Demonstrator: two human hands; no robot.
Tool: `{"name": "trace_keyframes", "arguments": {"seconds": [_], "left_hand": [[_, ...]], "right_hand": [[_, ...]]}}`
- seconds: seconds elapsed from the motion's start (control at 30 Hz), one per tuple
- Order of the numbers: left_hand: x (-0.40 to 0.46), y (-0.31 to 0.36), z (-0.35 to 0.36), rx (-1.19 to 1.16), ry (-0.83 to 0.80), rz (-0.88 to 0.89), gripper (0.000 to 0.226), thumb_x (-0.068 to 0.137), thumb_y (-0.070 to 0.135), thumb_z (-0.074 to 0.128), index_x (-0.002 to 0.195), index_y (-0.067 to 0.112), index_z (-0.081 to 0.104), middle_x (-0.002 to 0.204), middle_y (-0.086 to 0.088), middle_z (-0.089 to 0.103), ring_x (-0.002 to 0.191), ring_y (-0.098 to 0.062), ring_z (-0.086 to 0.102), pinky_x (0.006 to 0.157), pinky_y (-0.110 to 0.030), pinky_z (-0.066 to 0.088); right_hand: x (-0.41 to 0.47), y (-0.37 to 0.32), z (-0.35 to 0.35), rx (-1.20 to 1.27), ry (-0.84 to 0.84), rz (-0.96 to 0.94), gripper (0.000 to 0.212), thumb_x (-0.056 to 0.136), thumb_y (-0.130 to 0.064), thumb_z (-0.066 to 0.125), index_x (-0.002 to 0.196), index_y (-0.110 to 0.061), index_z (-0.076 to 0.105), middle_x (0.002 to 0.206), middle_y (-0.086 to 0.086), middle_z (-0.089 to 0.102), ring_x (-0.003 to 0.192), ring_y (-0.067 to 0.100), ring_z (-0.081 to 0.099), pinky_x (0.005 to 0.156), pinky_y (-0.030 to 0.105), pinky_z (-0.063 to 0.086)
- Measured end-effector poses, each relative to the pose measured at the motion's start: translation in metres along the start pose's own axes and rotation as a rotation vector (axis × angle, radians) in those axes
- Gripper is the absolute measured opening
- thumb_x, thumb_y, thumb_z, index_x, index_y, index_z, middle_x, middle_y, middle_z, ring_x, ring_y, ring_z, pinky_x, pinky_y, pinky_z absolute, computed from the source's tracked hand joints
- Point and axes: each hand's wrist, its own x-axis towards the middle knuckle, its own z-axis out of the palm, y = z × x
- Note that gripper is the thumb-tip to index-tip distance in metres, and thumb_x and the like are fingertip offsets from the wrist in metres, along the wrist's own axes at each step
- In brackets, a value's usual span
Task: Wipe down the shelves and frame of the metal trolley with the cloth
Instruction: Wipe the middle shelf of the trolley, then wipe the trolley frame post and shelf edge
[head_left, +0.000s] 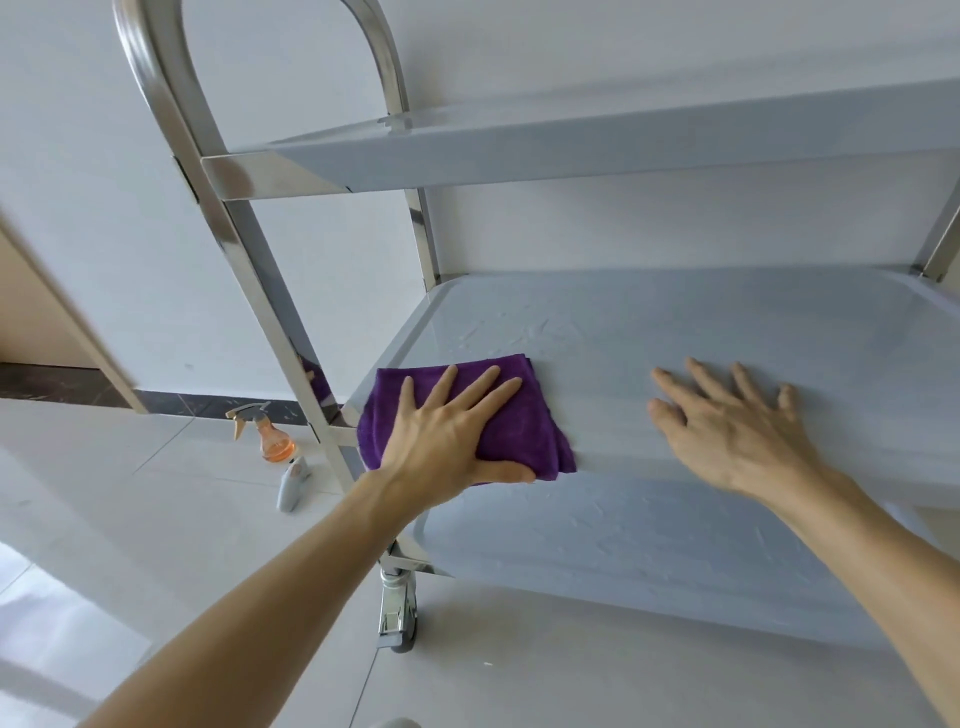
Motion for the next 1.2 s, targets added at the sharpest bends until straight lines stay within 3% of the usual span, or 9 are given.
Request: {"name": "trace_keyframes", "arguments": {"seconds": [0.2,0.43,0.6,0.8,0.9,0.97,1.03,1.1,1.2], "left_hand": [[0.002,0.003,0.001,-0.020,0.017,-0.006,0.107,0.063,0.098,0.024,0.154,0.046,0.006,0.165,0.012,0.012,0.151,-0.030,0.014,0.114,-0.070,0.014],[-0.006,0.005,0.004,0.002,0.098,0.001,0.101,0.066,0.093,0.024,0.153,0.043,0.020,0.162,0.011,0.026,0.148,-0.032,0.027,0.111,-0.068,0.024],[-0.008,0.008,-0.001,-0.029,0.097,-0.001,0.099,0.067,0.089,0.033,0.153,0.040,0.025,0.161,0.009,0.030,0.147,-0.031,0.029,0.113,-0.067,0.023],[-0.020,-0.005,-0.007,-0.094,0.106,0.054,0.070,0.086,0.073,0.041,0.150,0.044,0.031,0.158,0.014,0.034,0.147,-0.024,0.029,0.117,-0.060,0.020],[-0.034,-0.012,-0.018,-0.330,0.134,-0.010,0.053,0.093,0.063,0.044,0.141,0.041,0.049,0.142,0.016,0.055,0.138,-0.014,0.043,0.117,-0.047,0.023],[-0.045,-0.017,-0.026,-0.554,0.207,-0.127,0.038,0.093,0.061,0.049,0.120,0.039,0.065,0.102,0.017,0.070,0.095,-0.005,0.060,0.094,-0.033,0.046],[-0.053,-0.022,-0.037,-0.795,0.321,-0.253,0.021,0.092,0.059,0.054,0.082,0.045,0.065,0.066,0.015,0.061,0.060,-0.004,0.051,0.061,-0.024,0.046],[-0.058,-0.028,-0.049,-0.976,0.457,-0.389,0.034,0.093,0.051,0.058,0.063,0.036,0.057,0.052,0.015,0.050,0.048,-0.003,0.039,0.048,-0.015,0.034],[-0.066,-0.039,-0.072,-1.051,0.705,-0.528,0.039,0.089,0.052,0.062,0.068,0.019,0.058,0.052,0.012,0.050,0.048,-0.003,0.041,0.046,-0.018,0.036]], "right_hand": [[0.001,-0.039,-0.011,-0.007,-0.008,-0.121,0.055,0.103,-0.051,0.011,0.156,-0.038,0.008,0.167,-0.008,0.000,0.154,0.024,-0.004,0.117,0.063,0.002],[0.003,-0.075,0.007,-0.005,-0.040,-0.134,0.050,0.102,-0.047,0.006,0.152,-0.051,0.003,0.167,-0.007,-0.004,0.154,0.028,-0.005,0.115,0.069,0.000],[0.008,-0.102,-0.002,0.031,-0.010,-0.194,0.048,0.102,-0.033,0.017,0.146,-0.022,0.032,0.163,-0.003,0.016,0.151,0.021,0.009,0.116,0.065,0.011],[0.009,-0.098,0.005,0.045,-0.015,-0.214,0.060,0.103,-0.052,0.011,0.158,-0.028,0.012,0.166,-0.017,0.003,0.153,0.010,0.002,0.121,0.056,0.005],[0.009,-0.100,0.006,0.019,0.016,-0.224,0.060,0.102,-0.055,0.011,0.157,-0.031,0.013,0.165,-0.018,0.004,0.153,0.011,0.004,0.120,0.057,0.007],[0.008,-0.101,0.008,0.029,0.033,-0.224,0.061,0.100,-0.057,0.010,0.155,-0.032,0.016,0.165,-0.019,0.006,0.153,0.011,0.005,0.119,0.057,0.009],[0.007,-0.100,0.010,0.050,0.045,-0.226,0.062,0.097,-0.057,0.009,0.155,-0.033,0.017,0.165,-0.019,0.007,0.153,0.011,0.006,0.119,0.058,0.009],[0.008,-0.101,0.010,0.051,0.047,-0.224,0.062,0.097,-0.056,0.009,0.154,-0.034,0.017,0.165,-0.019,0.008,0.153,0.012,0.007,0.119,0.058,0.010],[0.008,-0.100,0.011,0.034,0.063,-0.230,0.059,0.099,-0.056,0.013,0.153,-0.035,0.020,0.165,-0.018,0.010,0.152,0.013,0.009,0.118,0.059,0.013]]}}
